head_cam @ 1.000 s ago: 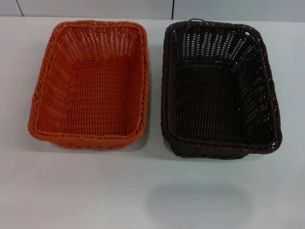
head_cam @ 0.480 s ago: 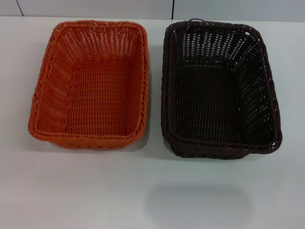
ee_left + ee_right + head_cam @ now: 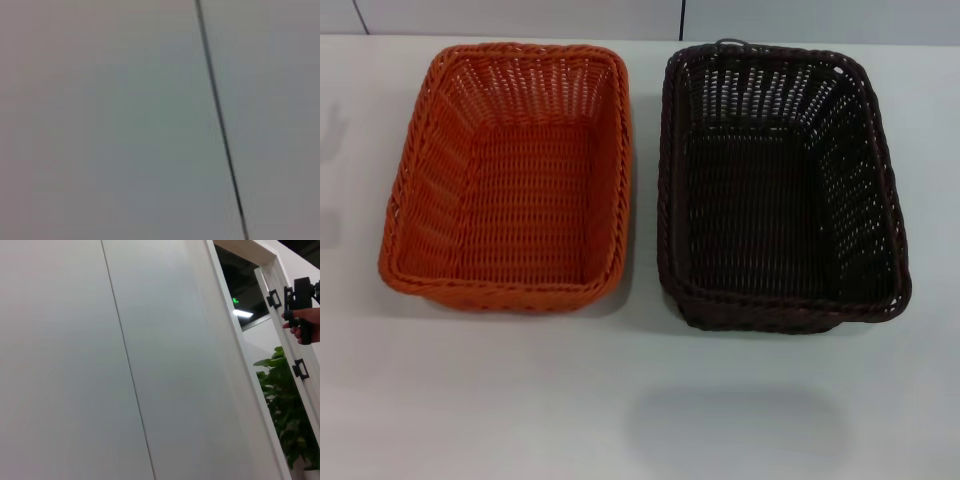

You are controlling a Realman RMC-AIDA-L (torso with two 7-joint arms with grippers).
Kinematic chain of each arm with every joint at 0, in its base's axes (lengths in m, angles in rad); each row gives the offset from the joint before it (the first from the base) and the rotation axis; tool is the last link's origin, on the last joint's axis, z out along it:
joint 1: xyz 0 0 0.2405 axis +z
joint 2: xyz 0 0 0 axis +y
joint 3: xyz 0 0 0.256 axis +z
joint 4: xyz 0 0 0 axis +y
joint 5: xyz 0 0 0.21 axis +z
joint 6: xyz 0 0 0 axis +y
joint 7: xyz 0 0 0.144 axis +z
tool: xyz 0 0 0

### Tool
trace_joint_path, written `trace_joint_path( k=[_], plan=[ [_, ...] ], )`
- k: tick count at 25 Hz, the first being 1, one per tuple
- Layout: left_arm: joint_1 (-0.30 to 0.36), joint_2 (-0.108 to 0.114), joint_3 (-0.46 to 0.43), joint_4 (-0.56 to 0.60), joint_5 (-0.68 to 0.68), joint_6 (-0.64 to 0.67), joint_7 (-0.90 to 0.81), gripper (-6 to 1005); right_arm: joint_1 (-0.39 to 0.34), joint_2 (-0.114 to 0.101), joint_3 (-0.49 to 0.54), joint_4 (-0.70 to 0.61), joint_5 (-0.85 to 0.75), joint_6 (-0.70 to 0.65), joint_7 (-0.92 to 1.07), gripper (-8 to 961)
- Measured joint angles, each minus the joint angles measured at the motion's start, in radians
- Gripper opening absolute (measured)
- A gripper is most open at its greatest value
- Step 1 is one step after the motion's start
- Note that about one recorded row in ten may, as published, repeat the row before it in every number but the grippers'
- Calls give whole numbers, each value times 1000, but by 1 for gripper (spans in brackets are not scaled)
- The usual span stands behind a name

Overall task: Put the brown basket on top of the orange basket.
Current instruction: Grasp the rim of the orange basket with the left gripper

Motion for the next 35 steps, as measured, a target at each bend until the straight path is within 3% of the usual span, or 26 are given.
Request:
trace_joint_path(
  k=[4,10,11,13,14,15,20,35],
  plan=[
    [-10,8,1,121,38,-201,-47,828,1,1,-4,5,0,-13,0,808],
    [-2,45,49,167,77,-218,-217,827,1,1,-7,10,0,-26,0,808],
    [-1,64,67,176,112,-223,-285,826,1,1,-7,11,0,-26,0,808],
    [-1,64,67,176,112,-223,-285,826,3,0,-7,11,0,-26,0,808],
    [0,83,84,197,164,-241,-364,826,4,0,-7,12,0,-26,0,808],
    [17,98,113,292,301,-332,-494,826,5,0,-7,15,0,-27,0,808],
    [23,92,124,340,370,-381,-543,825,12,1,-6,31,0,-29,0,808],
    [21,87,111,292,376,-364,-549,822,12,1,-6,32,1,-29,1,808]
  ],
)
